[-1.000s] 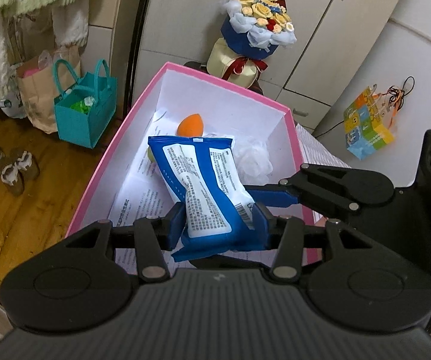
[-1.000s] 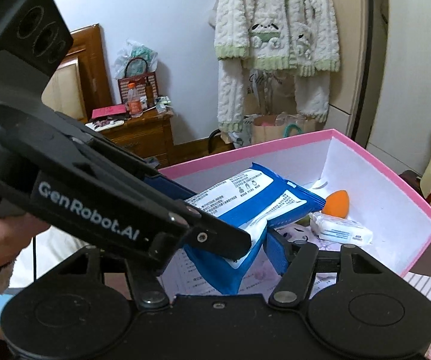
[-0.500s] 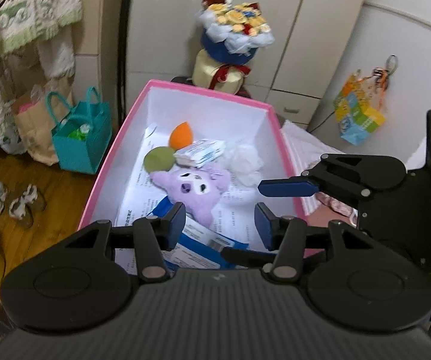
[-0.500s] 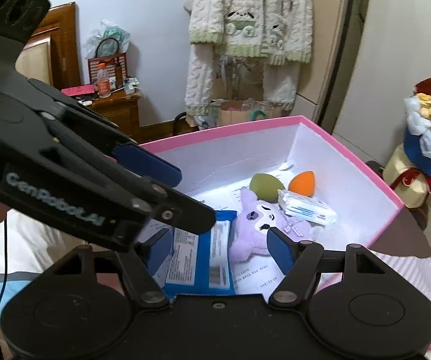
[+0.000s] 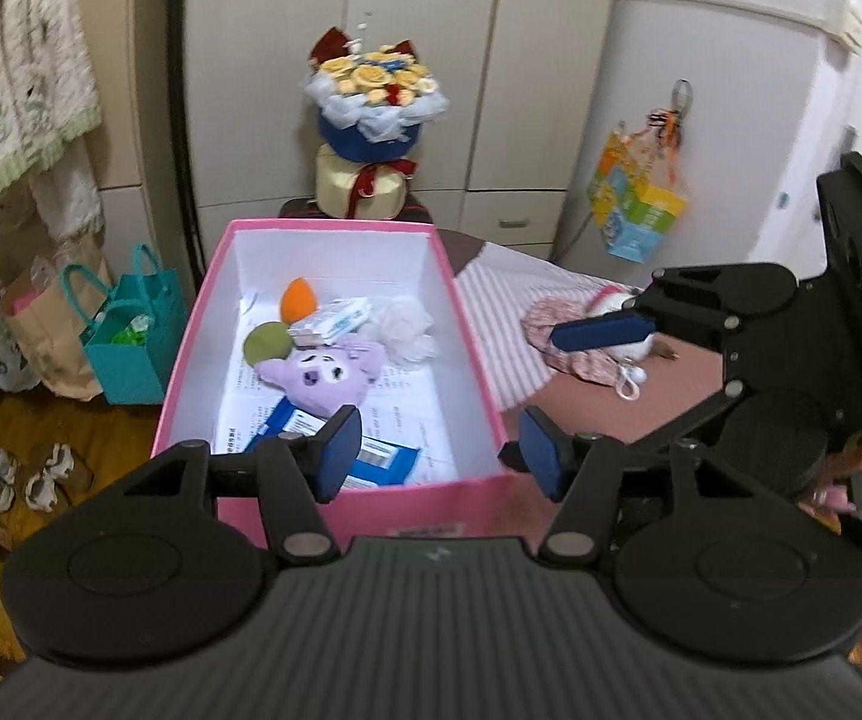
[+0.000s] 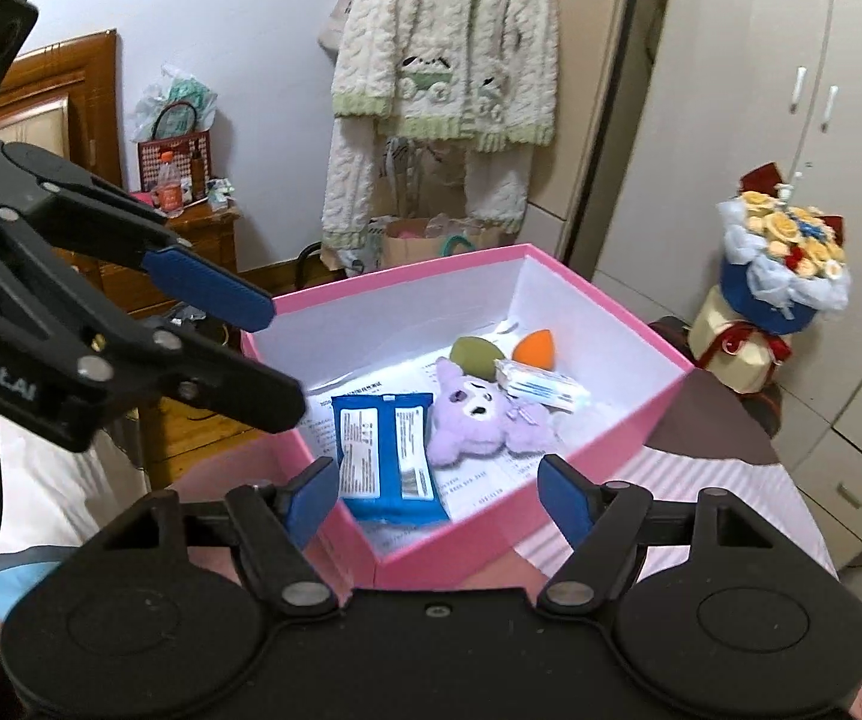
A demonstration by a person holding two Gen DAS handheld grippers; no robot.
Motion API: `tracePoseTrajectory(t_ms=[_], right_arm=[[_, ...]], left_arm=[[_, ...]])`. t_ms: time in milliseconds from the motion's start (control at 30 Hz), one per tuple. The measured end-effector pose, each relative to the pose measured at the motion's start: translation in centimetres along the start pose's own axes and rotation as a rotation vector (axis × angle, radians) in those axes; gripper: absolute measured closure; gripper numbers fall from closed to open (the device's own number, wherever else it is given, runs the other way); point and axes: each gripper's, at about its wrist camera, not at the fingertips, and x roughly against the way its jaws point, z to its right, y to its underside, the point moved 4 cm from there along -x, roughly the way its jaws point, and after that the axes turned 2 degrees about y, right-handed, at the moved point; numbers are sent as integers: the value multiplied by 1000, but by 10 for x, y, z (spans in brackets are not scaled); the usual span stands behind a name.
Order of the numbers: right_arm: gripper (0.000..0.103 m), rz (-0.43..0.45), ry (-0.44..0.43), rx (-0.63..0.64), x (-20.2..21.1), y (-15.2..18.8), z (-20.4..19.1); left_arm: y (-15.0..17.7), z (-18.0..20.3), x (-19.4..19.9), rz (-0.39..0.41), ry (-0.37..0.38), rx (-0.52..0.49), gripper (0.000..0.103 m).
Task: Organize soft objects
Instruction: 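Move the open left tool back toward the white owl plush on the bed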
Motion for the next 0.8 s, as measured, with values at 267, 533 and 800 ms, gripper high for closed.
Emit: tracePoseTrajectory(t_ms=[267,533,800], right_arm=[[25,26,34,-38,56,28,8],[23,55,68,-155,96,74,40],[23,70,94,-279,115,124,79]], left_arm=[[11,34,22,-35,72,-55,42],[15,72,19,-63,140,-96,39],[9,121,-14,-110,217,-165,39]])
